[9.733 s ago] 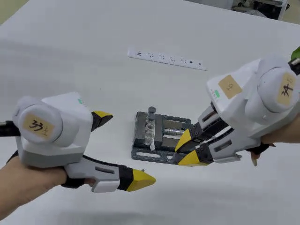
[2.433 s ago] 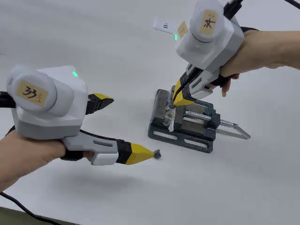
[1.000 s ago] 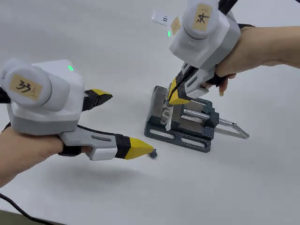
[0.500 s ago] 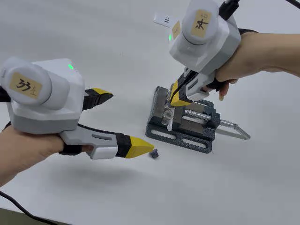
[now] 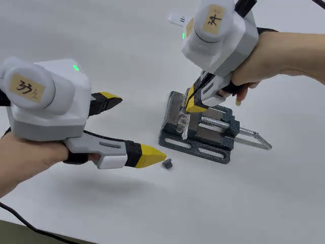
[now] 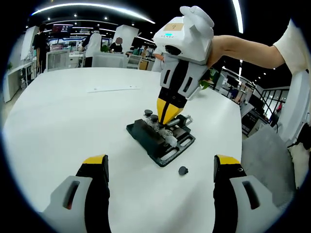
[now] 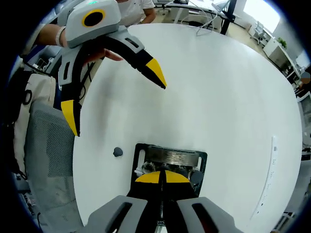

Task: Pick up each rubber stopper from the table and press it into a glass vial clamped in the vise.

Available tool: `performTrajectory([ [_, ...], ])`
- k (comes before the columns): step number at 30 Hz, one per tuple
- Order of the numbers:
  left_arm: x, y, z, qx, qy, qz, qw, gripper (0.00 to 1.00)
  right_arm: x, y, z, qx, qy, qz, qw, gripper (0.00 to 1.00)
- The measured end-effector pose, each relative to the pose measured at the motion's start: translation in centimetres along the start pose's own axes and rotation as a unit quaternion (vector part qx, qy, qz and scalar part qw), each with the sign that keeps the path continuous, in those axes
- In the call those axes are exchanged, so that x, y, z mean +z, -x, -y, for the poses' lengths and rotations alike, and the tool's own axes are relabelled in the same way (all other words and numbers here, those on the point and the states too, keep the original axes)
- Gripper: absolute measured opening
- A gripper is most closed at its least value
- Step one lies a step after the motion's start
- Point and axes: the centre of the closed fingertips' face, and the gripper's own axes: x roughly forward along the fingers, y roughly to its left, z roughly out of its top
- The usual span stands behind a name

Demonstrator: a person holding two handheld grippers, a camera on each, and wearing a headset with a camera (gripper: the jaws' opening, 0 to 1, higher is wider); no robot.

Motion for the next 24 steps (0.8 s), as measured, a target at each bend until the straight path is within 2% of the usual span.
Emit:
performTrajectory([
  [3,0.1,-0.1,0.1,-0.002,-0.002,-0.001,1.0,0.88,0.0,0.1,0.1,0.002,-0.009,-0.008,0.9999,0.0],
  [4,0.2,-0.1,0.1,-0.002,-0.003,0.0,1.0,0.88,-0.1,0.1,0.3,0.004,-0.002,-0.007,1.0,0.0],
  [5,0.3,0.0,0.2,-0.003,-0.004,0.001,1.0,0.88,-0.1,0.1,0.2,0.009,-0.03,0.006,0.9995,0.0],
  [6,0.5,0.0,0.2,-0.003,-0.005,0.002,1.0,0.88,-0.3,0.2,0.3,0.01,-0.019,0.007,0.9997,0.0],
  [7,0.6,0.1,0.3,-0.002,-0.006,0.005,1.0,0.88,-0.2,0.1,0.3,0.015,-0.04,0.018,0.9989,0.0],
  [8,0.7,0.1,0.3,-0.003,-0.005,0.005,1.0,0.88,-0.3,0.1,0.4,0.016,-0.034,0.017,0.9991,0.0],
  [9,0.8,0.2,0.4,-0.003,-0.005,0.006,1.0,0.88,-0.2,0.0,0.4,0.018,-0.048,0.022,0.9984,0.0],
  [11,1.1,0.3,0.5,-0.004,-0.011,0.007,0.9999,0.88,-0.1,0.0,0.3,0.013,-0.041,0.022,0.9988,0.0],
  [13,1.4,0.5,0.6,-0.003,-0.012,0.011,0.9999,0.88,-0.1,0.1,0.4,0.008,-0.054,0.028,0.9981,0.0],
  [14,1.5,0.5,0.6,-0.003,-0.013,0.013,0.9998,0.88,0.0,0.0,0.4,0.007,-0.068,0.036,0.997,0.0],
  [16,1.8,0.6,0.6,-0.002,-0.015,0.016,0.9997,0.88,0.0,0.0,0.7,-0.002,-0.075,0.056,0.9956,0.0],
  [17,1.9,0.6,0.5,-0.001,-0.017,0.019,0.9997,0.88,-0.1,0.1,0.6,-0.008,-0.062,0.065,0.9959,0.0],
  [19,2.2,0.7,0.6,-0.002,-0.018,0.021,0.9996,0.88,-0.1,0.2,0.6,-0.012,-0.088,0.078,0.9931,0.0],
  [20,2.3,0.7,0.7,-0.002,-0.018,0.022,0.9996,0.88,-0.3,0.3,0.4,-0.014,-0.091,0.077,0.9928,0.0],
  [22,2.3,0.8,0.9,-0.004,-0.02,0.022,0.9996,0.88,-0.1,0.2,0.4,-0.03,-0.068,0.068,0.9949,0.0],
  [24,2.3,0.8,0.9,-0.004,-0.023,0.021,0.9995,0.88,0.0,0.2,0.4,-0.033,-0.078,0.071,0.9939,0.0],
])
